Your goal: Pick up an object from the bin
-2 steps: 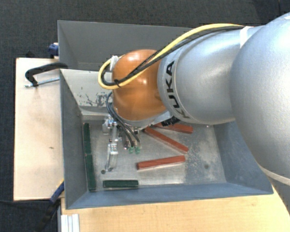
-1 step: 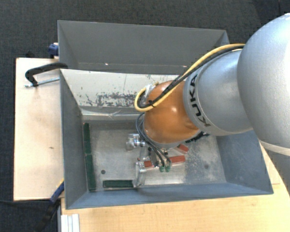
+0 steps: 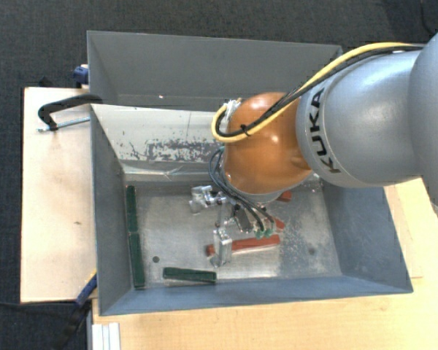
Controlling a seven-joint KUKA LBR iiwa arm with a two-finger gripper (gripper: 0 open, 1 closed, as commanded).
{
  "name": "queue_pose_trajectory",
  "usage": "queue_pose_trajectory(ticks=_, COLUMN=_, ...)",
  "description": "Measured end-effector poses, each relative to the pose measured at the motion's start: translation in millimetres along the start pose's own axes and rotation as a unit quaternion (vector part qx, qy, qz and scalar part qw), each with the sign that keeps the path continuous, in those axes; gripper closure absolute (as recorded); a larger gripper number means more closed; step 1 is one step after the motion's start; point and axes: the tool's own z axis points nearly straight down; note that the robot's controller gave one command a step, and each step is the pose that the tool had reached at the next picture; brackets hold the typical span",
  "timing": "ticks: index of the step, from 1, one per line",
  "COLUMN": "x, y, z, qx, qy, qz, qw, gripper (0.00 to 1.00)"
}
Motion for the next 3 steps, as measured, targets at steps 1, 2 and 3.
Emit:
queue_pose_trajectory(ticks=1, x=21.1, y=-53, z=24, qx=0.0, qy=-0.0011, qz=-0.009, qw=1.0, gripper=0.0)
queue_pose_trajectory(ticks=2, x=11.5, y=-92, z=65, qx=0.001, qy=0.0002, qz=-0.049, qw=0.9988, gripper=0.0)
queue_pose_trajectory(ticks=3, x=34.0, y=-94, z=63, qx=0.0, qy=0.002, qz=0.052, qw=0.9986, gripper=1.0)
